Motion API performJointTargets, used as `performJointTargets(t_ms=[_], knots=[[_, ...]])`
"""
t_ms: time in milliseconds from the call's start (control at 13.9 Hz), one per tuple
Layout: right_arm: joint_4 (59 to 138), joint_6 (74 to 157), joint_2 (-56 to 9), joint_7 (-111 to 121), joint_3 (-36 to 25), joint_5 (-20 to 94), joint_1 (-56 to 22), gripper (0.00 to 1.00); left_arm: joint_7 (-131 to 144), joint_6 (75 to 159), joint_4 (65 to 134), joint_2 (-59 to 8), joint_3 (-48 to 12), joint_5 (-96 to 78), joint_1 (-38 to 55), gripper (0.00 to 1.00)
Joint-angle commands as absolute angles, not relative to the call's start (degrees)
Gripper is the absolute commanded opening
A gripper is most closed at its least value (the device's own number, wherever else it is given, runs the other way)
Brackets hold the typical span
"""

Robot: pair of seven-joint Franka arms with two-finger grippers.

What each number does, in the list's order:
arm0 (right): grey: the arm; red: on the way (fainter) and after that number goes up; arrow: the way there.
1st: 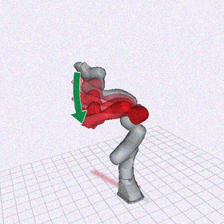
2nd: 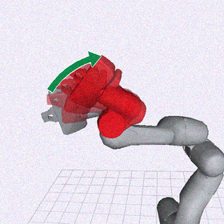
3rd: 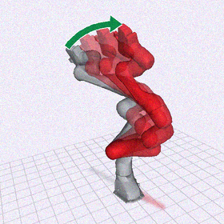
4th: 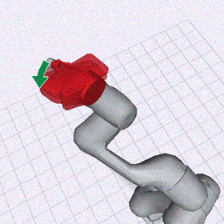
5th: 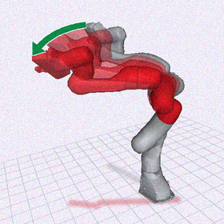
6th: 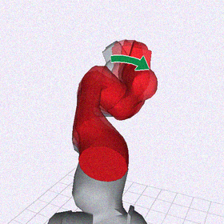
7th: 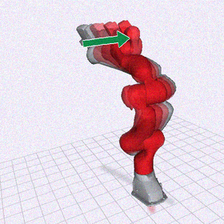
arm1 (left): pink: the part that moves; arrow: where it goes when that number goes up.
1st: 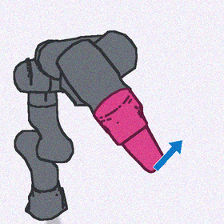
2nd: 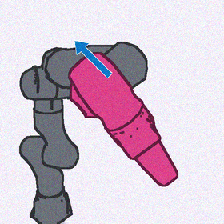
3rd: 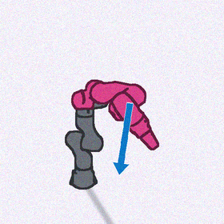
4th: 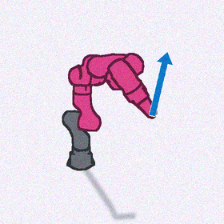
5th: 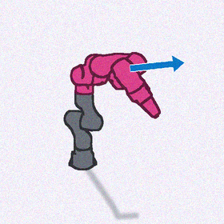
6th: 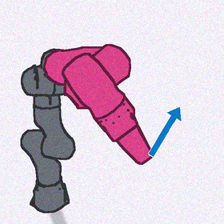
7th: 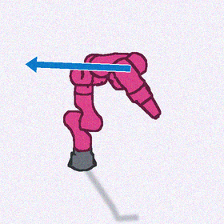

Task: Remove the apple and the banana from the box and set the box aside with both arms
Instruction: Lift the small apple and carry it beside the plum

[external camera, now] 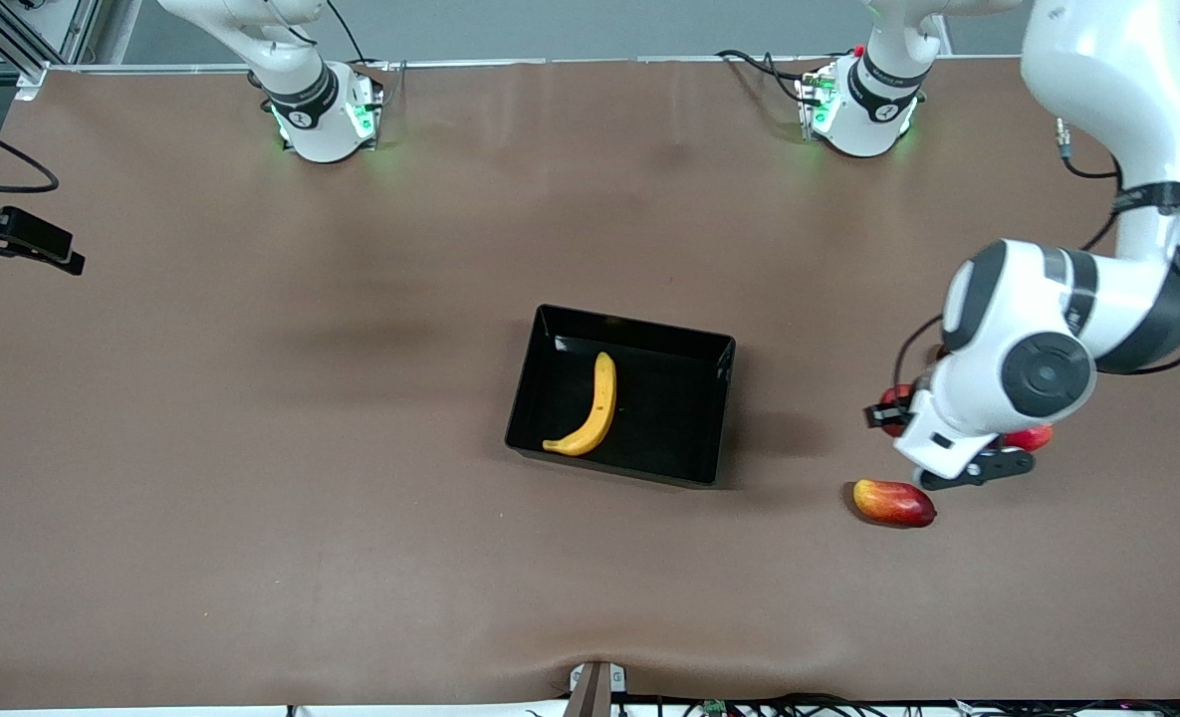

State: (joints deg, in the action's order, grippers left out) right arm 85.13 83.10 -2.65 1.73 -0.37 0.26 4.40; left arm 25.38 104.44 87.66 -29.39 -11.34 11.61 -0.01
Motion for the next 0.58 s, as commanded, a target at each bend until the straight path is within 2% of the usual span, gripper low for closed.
performJointTargets(t_ms=[0, 216, 503], knots=[[84.38, 82.71, -2.99, 2.29, -0.17, 0.53, 4.83, 1.00, 23.82, 110.19, 93.41, -29.27, -12.04, 14.32, -4.11, 0.00], [84.46, 82.71, -2.99, 2.29, -0.09, 0.53, 4.83, 1.00, 21.10, 116.70, 97.81, -30.76, -12.04, 15.12, -7.98, 0.00], [84.46, 82.53, -2.99, 2.29, -0.17, 0.62, 4.75, 1.00, 21.27, 117.42, 98.09, -33.39, -12.04, 15.12, -8.61, 0.00]])
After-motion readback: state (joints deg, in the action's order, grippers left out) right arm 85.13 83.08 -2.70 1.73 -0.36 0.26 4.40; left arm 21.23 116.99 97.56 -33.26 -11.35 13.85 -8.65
